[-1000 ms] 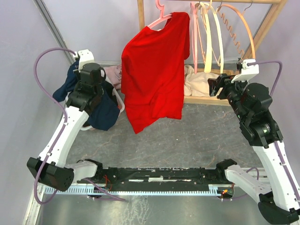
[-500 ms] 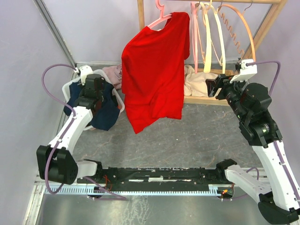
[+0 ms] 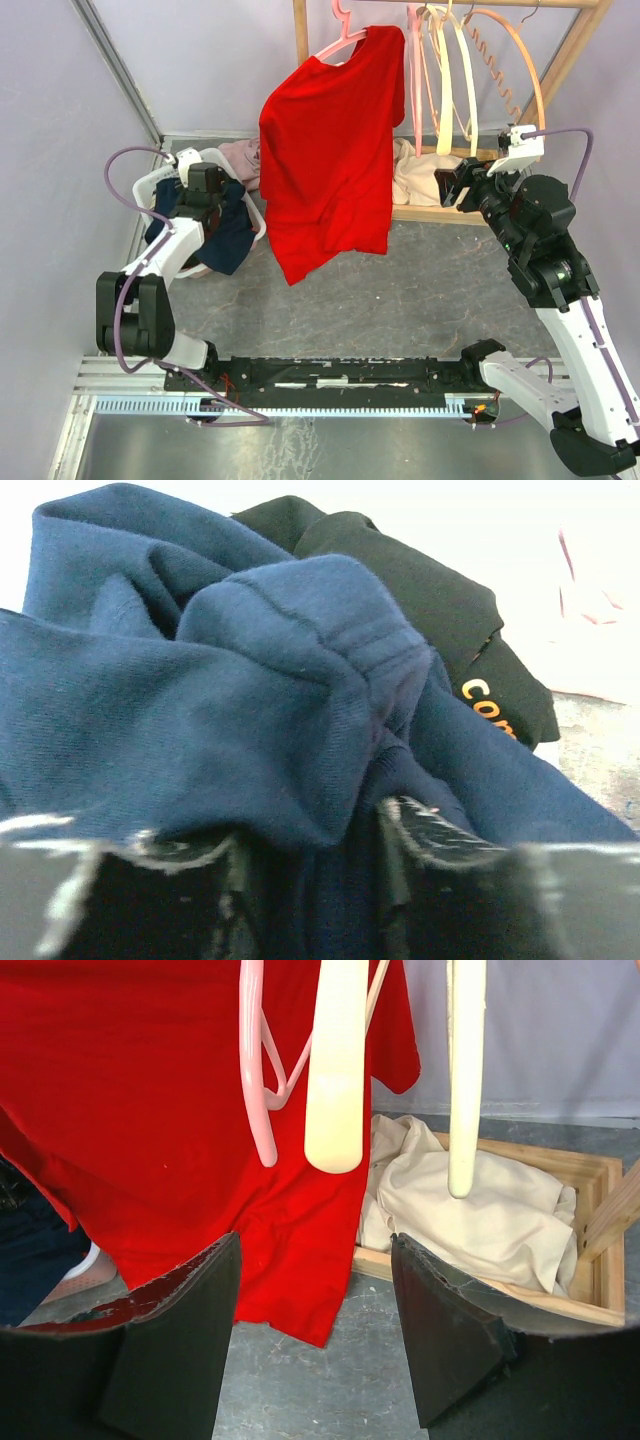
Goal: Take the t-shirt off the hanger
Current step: Place the T-shirt in the bin.
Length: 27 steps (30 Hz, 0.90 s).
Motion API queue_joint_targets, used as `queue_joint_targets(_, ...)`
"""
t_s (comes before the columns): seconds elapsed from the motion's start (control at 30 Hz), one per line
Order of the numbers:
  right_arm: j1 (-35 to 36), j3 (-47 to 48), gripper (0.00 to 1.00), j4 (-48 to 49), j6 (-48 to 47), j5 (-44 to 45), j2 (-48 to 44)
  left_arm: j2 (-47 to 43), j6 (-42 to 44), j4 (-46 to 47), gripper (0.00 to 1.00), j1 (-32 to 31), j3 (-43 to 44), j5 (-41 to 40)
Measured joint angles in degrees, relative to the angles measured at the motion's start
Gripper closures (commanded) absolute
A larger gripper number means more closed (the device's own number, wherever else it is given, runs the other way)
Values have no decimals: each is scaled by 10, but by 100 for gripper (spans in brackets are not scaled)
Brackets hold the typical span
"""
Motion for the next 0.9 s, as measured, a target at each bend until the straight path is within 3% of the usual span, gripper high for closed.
queue_joint_targets(0.1, 0, 0, 31, 0, 0, 0, 0, 0, -1, -3, 29, 1, 4, 12)
queue_joint_targets(0.2, 0, 0, 31, 0, 1, -2, 0, -9, -1, -25, 21, 0, 20, 18)
queue_joint_targets(0.43, 0, 0, 31, 10, 4, -11, 7, -86, 0, -95, 19, -22, 69, 11)
queue_joint_targets(0.9, 0, -4, 31, 20, 7, -17, 16, -174, 10, -112, 19, -160, 155, 7)
